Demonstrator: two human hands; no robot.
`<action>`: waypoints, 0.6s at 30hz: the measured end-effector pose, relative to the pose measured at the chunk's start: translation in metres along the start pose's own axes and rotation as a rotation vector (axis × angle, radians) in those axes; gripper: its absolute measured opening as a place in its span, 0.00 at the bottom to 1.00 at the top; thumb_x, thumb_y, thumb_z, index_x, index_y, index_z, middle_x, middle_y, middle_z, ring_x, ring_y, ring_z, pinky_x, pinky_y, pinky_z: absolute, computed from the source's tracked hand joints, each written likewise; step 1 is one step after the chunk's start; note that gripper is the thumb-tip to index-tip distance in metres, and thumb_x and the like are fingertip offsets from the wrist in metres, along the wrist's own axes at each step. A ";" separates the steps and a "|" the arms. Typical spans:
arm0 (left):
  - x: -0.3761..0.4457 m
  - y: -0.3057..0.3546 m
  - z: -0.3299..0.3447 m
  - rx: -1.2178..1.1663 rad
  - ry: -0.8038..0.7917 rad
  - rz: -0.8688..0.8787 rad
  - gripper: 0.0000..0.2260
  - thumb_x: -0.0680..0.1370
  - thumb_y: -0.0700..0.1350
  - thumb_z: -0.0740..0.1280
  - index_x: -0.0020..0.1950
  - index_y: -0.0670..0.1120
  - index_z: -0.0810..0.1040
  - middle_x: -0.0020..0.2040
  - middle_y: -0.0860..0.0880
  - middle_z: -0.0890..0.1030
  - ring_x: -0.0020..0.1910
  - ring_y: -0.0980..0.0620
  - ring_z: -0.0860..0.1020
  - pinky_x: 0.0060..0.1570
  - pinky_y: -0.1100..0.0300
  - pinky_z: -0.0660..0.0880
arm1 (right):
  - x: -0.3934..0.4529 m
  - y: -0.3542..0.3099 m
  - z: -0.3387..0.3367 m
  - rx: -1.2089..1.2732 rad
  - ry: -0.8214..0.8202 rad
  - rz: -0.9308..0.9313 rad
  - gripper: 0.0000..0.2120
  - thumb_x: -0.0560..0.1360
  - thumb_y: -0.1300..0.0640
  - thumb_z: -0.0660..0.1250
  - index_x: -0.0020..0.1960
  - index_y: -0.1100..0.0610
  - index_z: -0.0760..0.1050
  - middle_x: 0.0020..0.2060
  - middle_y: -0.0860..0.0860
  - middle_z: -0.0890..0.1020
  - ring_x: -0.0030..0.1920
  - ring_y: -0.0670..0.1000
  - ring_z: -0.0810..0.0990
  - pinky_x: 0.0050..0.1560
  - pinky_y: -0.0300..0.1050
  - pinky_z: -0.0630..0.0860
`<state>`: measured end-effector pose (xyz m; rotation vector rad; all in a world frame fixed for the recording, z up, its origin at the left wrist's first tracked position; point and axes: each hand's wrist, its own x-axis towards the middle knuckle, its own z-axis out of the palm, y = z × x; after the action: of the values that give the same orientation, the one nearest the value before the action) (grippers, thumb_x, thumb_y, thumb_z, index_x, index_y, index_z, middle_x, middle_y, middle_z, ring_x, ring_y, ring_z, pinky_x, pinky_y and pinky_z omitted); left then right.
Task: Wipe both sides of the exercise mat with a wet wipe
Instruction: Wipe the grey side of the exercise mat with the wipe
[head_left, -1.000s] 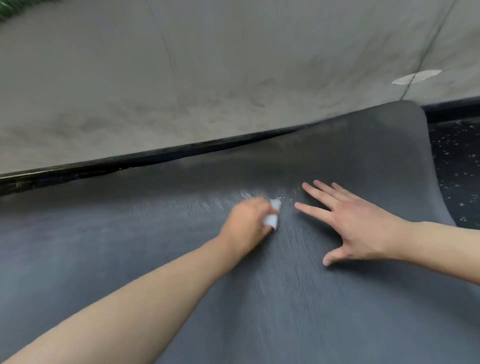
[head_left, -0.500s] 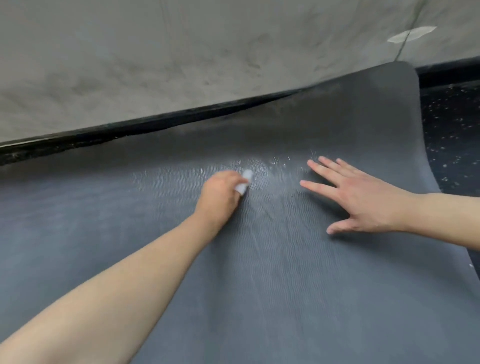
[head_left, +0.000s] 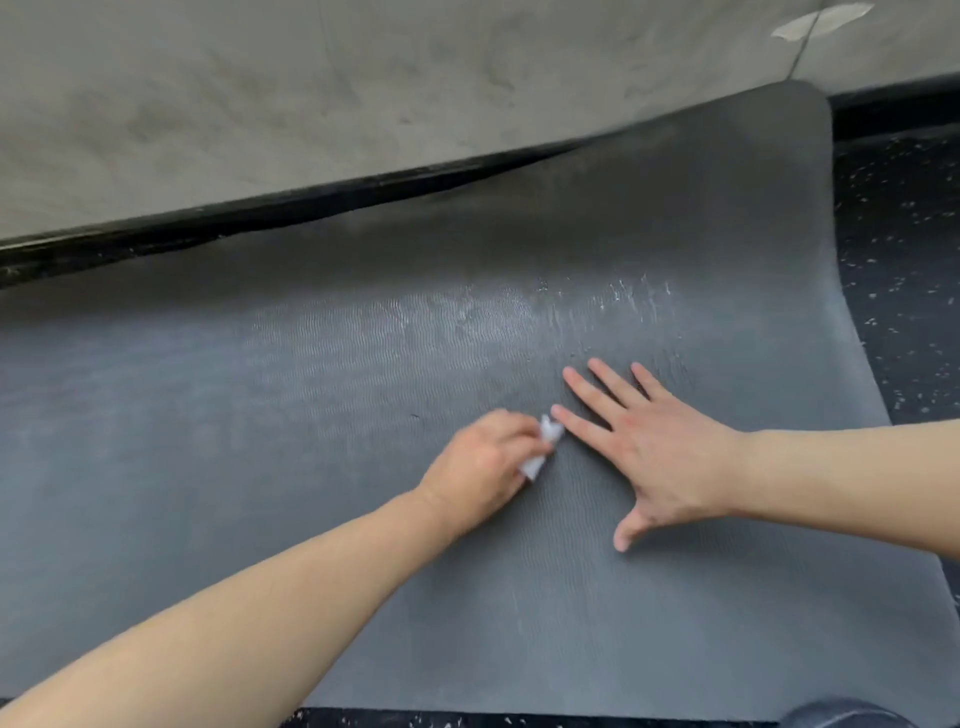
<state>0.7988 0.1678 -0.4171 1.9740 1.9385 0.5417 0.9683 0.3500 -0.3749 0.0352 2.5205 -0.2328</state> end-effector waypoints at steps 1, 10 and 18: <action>-0.003 0.000 -0.002 0.020 -0.079 0.107 0.07 0.78 0.41 0.69 0.55 0.44 0.84 0.53 0.46 0.81 0.46 0.45 0.77 0.49 0.54 0.75 | 0.002 -0.005 0.002 -0.021 -0.009 0.005 0.74 0.59 0.16 0.67 0.83 0.52 0.29 0.80 0.61 0.27 0.81 0.67 0.29 0.80 0.72 0.41; -0.040 0.032 0.011 -0.074 -0.129 0.159 0.07 0.80 0.41 0.69 0.55 0.44 0.84 0.53 0.45 0.81 0.46 0.43 0.77 0.48 0.53 0.76 | 0.008 -0.008 0.013 -0.114 -0.023 0.040 0.77 0.58 0.17 0.69 0.83 0.53 0.27 0.79 0.64 0.26 0.80 0.71 0.30 0.78 0.76 0.43; -0.058 0.038 0.017 -0.104 0.090 -0.180 0.07 0.77 0.41 0.71 0.54 0.45 0.85 0.52 0.47 0.81 0.46 0.45 0.79 0.46 0.51 0.77 | 0.008 -0.004 0.017 -0.127 0.005 0.028 0.76 0.56 0.15 0.66 0.83 0.52 0.28 0.79 0.63 0.26 0.81 0.70 0.30 0.78 0.76 0.44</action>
<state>0.8397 0.1098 -0.4169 1.7187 2.0711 0.6783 0.9712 0.3429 -0.3924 0.0206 2.5327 -0.0617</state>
